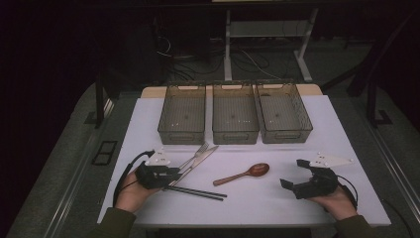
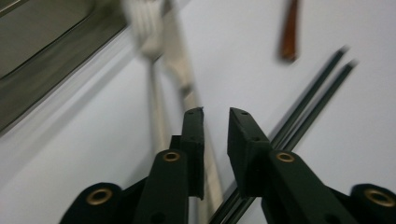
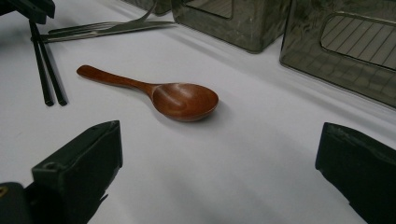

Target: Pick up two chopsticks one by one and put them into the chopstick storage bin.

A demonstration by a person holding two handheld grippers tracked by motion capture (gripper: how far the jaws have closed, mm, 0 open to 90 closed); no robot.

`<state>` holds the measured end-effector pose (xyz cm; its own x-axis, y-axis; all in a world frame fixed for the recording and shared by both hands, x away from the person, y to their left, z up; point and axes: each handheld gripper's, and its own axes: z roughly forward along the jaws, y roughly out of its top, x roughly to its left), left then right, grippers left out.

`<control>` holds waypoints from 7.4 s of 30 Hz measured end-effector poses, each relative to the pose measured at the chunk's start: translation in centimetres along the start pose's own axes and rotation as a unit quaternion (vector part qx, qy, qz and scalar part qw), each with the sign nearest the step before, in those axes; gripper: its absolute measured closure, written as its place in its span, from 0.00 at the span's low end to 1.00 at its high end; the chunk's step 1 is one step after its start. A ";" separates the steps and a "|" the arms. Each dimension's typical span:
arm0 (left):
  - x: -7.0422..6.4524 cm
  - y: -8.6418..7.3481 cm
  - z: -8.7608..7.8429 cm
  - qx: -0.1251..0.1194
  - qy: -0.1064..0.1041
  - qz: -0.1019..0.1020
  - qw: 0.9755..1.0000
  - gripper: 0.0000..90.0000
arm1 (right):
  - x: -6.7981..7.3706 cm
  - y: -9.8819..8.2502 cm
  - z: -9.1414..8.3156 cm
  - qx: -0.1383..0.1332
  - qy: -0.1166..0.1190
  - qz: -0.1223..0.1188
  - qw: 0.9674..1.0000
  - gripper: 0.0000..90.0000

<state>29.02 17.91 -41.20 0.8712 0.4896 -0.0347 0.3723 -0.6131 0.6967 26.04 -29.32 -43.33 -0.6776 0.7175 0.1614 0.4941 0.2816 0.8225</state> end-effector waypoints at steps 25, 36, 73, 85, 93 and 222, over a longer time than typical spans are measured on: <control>-5.9 3.9 8.2 0.041 -0.145 0.123 0.981 0.71 | 0.0 0.0 0.1 0.001 0.004 0.001 1.000 0.00; -6.0 3.7 8.1 0.034 -0.133 0.149 0.979 0.84 | 0.0 0.0 0.1 0.002 0.004 0.000 1.000 0.00; -1.9 4.5 7.2 -0.021 -0.056 0.061 0.996 0.86 | 0.0 0.0 0.2 0.006 0.005 0.000 1.000 0.00; -0.5 6.3 10.2 -0.006 -0.009 0.005 1.000 0.86 | -0.1 0.0 0.1 0.004 0.006 0.001 1.000 0.00; -0.5 6.8 11.0 -0.013 -0.012 -0.004 1.000 0.81 | -0.2 0.0 0.0 0.002 0.006 0.001 1.000 0.00; 0.6 3.0 -1.2 -0.111 -0.008 -0.048 0.993 0.95 | -0.5 -0.5 0.1 -0.001 0.013 0.004 1.000 0.00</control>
<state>30.29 17.08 -38.29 0.8407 0.5283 -0.1191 0.3758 -0.4106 0.8308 26.15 -29.74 -43.90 -0.6871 0.7033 0.1821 0.4985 0.2741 0.8224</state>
